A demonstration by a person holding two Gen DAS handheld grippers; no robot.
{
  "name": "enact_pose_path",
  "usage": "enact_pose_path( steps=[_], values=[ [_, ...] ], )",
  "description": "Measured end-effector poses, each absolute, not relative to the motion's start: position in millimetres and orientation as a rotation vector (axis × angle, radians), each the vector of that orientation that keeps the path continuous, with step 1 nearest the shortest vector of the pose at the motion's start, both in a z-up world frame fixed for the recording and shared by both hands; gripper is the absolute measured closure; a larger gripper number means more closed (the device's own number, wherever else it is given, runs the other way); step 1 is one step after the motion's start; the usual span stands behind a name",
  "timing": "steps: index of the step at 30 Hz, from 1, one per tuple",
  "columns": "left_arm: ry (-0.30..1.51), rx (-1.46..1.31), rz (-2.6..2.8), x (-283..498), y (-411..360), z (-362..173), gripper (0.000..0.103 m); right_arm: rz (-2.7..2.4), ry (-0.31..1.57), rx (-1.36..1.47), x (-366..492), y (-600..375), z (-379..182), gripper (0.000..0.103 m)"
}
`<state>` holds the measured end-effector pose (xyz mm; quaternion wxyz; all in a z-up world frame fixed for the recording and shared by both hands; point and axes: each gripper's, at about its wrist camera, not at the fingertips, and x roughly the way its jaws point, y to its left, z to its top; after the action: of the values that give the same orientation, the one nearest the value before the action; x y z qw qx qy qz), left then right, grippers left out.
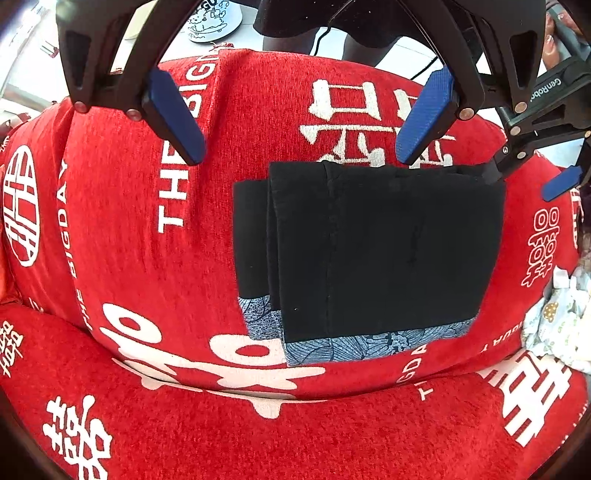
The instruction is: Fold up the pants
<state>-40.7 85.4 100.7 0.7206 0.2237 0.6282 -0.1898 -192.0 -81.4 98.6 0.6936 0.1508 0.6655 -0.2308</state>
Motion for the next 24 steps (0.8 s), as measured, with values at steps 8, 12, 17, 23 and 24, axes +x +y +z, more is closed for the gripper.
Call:
enact_pose_path(
  steps=[8, 12, 17, 23, 24],
  values=[
    [1.399, 0.499, -0.418, -39.8, 84.7, 97.6, 0.007, -0.518, 1.499, 0.334, -190.7, -80.2, 94.5, 0.000],
    [1.400, 0.500, -0.417, -39.5, 83.9, 96.5, 0.007, -0.519, 1.504, 0.334, -190.4, -79.7, 92.4, 0.000],
    [1.396, 0.508, -0.411, -40.0, 83.0, 95.9, 0.007, -0.517, 1.509, 0.329, -190.0, -78.6, 91.3, 0.000],
    [1.401, 0.508, -0.420, -41.1, 81.5, 95.0, 0.007, -0.519, 1.511, 0.326, -190.0, -79.0, 91.0, 0.000],
    [1.401, 0.509, -0.420, -41.3, 81.1, 94.9, 0.007, -0.520, 1.511, 0.327, -190.4, -79.1, 90.7, 0.000]
  ],
)
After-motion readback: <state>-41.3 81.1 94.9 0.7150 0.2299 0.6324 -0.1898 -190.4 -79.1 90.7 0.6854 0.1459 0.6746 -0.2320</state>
